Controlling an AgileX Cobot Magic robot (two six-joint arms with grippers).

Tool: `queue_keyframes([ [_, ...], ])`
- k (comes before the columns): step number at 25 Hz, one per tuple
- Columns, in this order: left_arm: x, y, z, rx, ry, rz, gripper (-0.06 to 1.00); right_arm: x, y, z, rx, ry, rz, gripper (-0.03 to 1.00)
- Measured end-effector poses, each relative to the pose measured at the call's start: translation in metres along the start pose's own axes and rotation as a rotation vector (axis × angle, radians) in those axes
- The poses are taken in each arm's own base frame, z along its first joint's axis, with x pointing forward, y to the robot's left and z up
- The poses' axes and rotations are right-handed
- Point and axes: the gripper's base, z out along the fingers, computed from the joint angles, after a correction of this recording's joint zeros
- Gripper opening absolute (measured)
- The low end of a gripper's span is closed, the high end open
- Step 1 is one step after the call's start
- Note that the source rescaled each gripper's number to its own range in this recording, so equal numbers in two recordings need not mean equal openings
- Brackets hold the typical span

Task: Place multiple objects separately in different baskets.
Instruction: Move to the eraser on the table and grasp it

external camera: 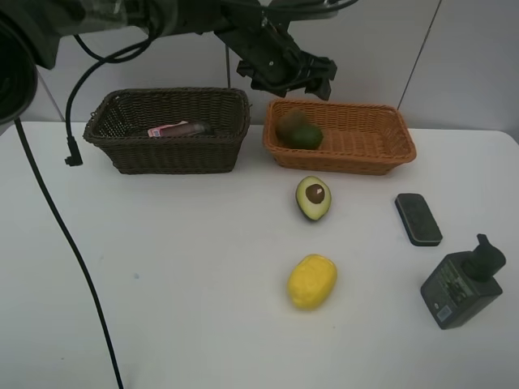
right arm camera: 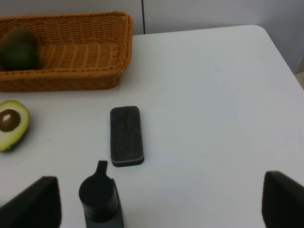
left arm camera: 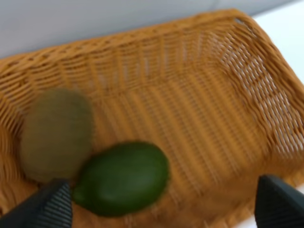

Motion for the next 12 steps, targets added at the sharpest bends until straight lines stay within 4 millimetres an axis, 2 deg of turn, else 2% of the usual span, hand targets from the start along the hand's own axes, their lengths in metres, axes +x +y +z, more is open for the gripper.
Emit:
queue_keyframes([
  [2, -0.003, -0.005, -0.024, -0.017, 0.079, 0.051, 1.0, 0.0, 0.0, 0.0, 0.0, 0.0, 0.0, 1.0],
  [6, 0.007, 0.0, -0.057, -0.105, 0.294, 0.126, 1.0, 0.0, 0.0, 0.0, 0.0, 0.0, 0.0, 1.0],
  [9, 0.017, 0.016, -0.07, -0.215, 0.448, 0.093, 1.0, 0.0, 0.0, 0.0, 0.0, 0.0, 0.0, 1.0],
  [12, 0.02, 0.04, -0.083, -0.336, 0.469, 0.016, 1.0, 0.0, 0.0, 0.0, 0.0, 0.0, 0.0, 1.0],
])
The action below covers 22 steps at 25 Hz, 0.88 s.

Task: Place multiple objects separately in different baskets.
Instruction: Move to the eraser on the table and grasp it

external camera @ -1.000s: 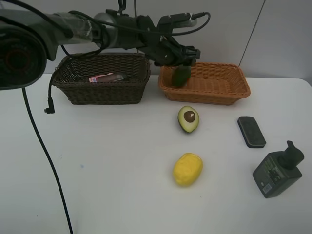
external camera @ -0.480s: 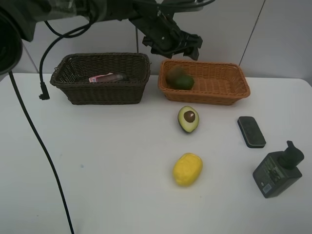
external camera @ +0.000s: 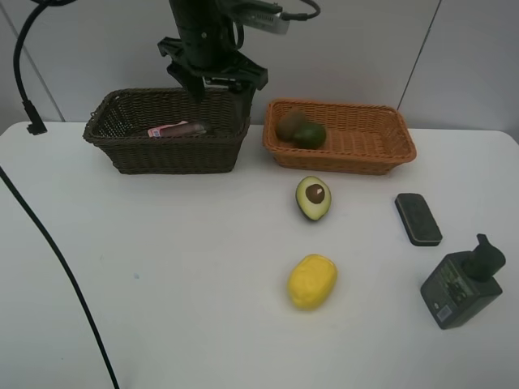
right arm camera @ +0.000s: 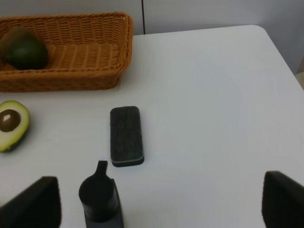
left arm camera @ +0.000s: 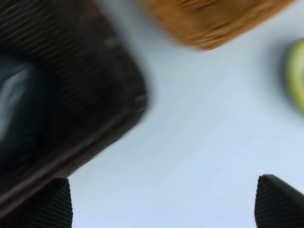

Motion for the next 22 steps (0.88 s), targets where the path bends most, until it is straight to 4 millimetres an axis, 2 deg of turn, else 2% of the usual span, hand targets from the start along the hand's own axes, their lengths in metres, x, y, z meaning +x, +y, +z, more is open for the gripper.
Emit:
queue_keyframes([
  [3, 0.011, 0.031, -0.011, -0.04, 0.007, -0.097, 1.0, 0.0, 0.0, 0.0, 0.0, 0.0, 0.0, 1.0],
  [6, 0.037, 0.068, -0.02, -0.063, 0.048, -0.204, 1.0, 0.0, 0.0, 0.0, 0.0, 0.0, 0.0, 1.0],
  [10, 0.094, 0.12, -0.04, -0.094, 0.109, -0.373, 1.0, 0.0, 0.0, 0.0, 0.0, 0.0, 0.0, 1.0],
  [12, 0.129, 0.137, -0.054, -0.108, 0.132, -0.45, 1.0, 0.0, 0.0, 0.0, 0.0, 0.0, 0.0, 1.0],
  [14, 0.162, 0.14, -0.068, -0.112, 0.139, -0.502, 1.0, 0.0, 0.0, 0.0, 0.0, 0.0, 0.0, 1.0],
  [16, 0.196, 0.132, -0.082, -0.11, 0.14, -0.532, 1.0, 0.0, 0.0, 0.0, 0.0, 0.0, 0.0, 1.0],
  [19, 0.247, 0.108, -0.112, -0.106, 0.064, -0.544, 1.0, 0.0, 0.0, 0.0, 0.0, 0.0, 0.0, 1.0],
  [22, 0.295, 0.084, -0.13, -0.097, -0.025, -0.549, 1.0, 0.0, 0.0, 0.0, 0.0, -0.001, 0.0, 1.0],
])
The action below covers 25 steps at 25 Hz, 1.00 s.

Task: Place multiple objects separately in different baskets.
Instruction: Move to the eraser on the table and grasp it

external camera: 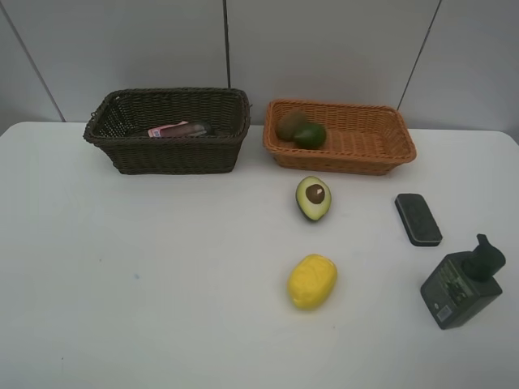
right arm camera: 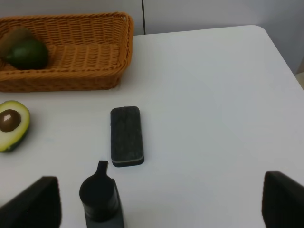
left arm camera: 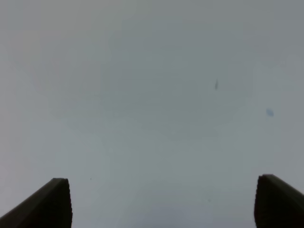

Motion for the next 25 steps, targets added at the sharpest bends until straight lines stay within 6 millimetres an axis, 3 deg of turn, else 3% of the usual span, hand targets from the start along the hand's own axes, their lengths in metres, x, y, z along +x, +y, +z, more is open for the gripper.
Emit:
queue_keyframes([
  [8, 0.137, 0.009, -0.028, 0.148, -0.413, 0.032, 1.0, 0.0, 0.0, 0.0, 0.0, 0.0, 0.0, 1.0],
  [13, 0.189, 0.016, -0.025, 0.154, -0.657, 0.084, 1.0, 0.0, 0.0, 0.0, 0.0, 0.0, 0.0, 1.0],
  [17, 0.195, 0.016, -0.018, 0.146, -0.676, 0.109, 1.0, 0.0, 0.0, 0.0, 0.0, 0.0, 0.0, 1.0],
  [21, 0.192, 0.015, -0.005, 0.142, -0.635, 0.117, 1.0, 0.0, 0.0, 0.0, 0.0, 0.0, 0.0, 1.0],
  [25, 0.184, 0.014, -0.001, 0.144, -0.702, 0.113, 1.0, 0.0, 0.0, 0.0, 0.0, 0.0, 0.0, 1.0],
])
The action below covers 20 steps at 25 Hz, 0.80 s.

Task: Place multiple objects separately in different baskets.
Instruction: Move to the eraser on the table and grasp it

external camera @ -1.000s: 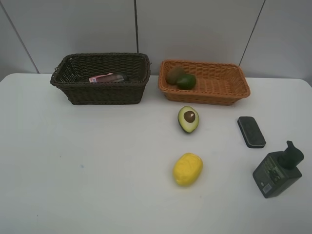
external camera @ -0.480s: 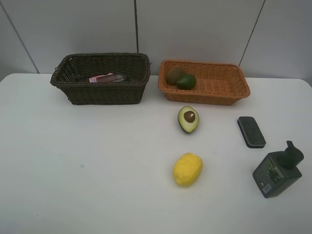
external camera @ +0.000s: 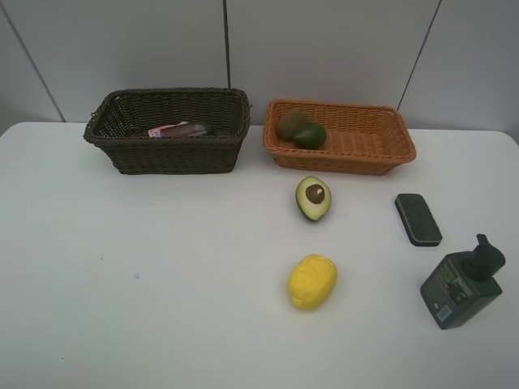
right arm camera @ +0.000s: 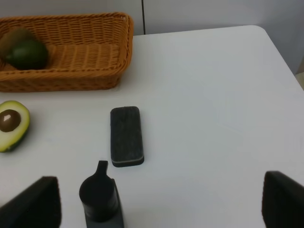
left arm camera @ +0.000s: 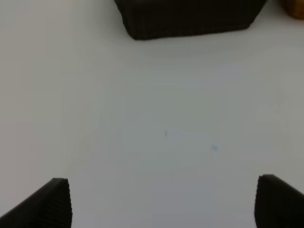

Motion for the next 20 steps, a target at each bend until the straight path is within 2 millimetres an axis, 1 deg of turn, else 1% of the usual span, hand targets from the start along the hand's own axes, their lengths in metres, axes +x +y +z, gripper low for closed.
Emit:
queue_keyframes([
  [2, 0.0004, 0.0001, 0.0027, 0.0, -0.004, -0.001, 1.0, 0.0, 0.0, 0.0, 0.0, 0.0, 0.0, 1.0],
  [20, -0.0006, 0.0001, 0.0028, 0.0, -0.016, -0.001, 1.0, 0.0, 0.0, 0.0, 0.0, 0.0, 0.0, 1.0],
])
